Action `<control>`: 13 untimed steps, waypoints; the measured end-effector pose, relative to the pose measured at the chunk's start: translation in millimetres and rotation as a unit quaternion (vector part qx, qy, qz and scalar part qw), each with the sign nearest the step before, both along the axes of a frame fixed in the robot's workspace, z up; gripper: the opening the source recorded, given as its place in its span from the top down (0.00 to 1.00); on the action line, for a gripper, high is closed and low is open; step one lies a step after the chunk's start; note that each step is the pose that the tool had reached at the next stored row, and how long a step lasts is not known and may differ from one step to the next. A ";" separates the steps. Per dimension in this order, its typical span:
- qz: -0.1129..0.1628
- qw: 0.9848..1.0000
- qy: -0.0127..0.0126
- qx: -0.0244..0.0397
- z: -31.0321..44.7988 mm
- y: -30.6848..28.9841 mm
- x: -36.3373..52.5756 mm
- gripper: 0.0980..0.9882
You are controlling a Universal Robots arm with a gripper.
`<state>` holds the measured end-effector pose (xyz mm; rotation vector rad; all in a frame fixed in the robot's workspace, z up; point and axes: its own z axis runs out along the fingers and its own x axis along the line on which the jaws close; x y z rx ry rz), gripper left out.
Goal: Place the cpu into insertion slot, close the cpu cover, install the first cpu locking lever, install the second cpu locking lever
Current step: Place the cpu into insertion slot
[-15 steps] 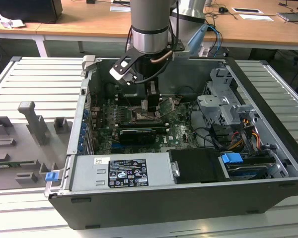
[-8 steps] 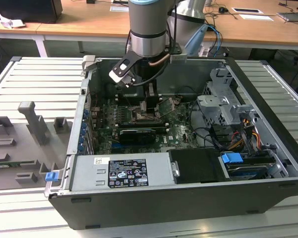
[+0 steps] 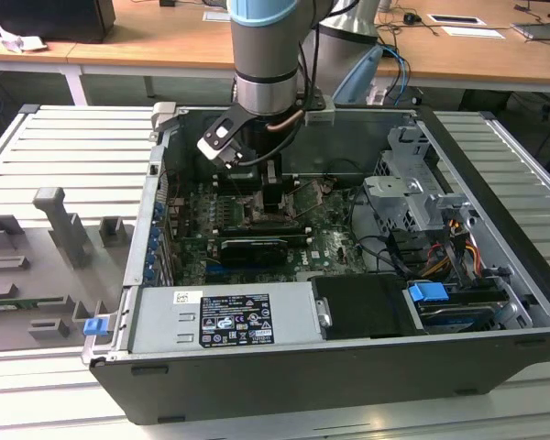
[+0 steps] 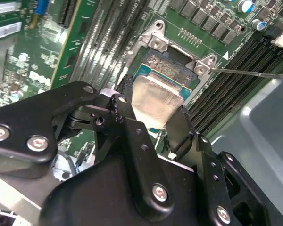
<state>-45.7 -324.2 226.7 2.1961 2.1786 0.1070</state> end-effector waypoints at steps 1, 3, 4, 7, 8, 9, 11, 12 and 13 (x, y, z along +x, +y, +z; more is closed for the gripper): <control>0.000 1.000 0.000 0.000 -1.9 1.1 -0.2 0.52; -0.003 1.000 0.003 0.000 -7.3 4.6 -0.8 0.52; -0.003 1.000 0.003 0.000 -8.1 5.0 -0.9 0.52; -0.005 1.000 0.005 0.000 -13.9 6.1 -1.0 0.52; -0.005 1.000 0.006 0.000 -15.1 6.2 -1.0 0.52; -0.005 1.000 0.006 0.000 -16.7 6.1 -0.7 0.52; -0.005 1.000 0.007 0.000 -18.3 6.1 0.7 0.52; -0.005 1.000 0.007 0.000 -18.8 6.1 0.8 0.52; -0.006 1.000 0.007 0.000 -19.4 6.1 0.8 0.52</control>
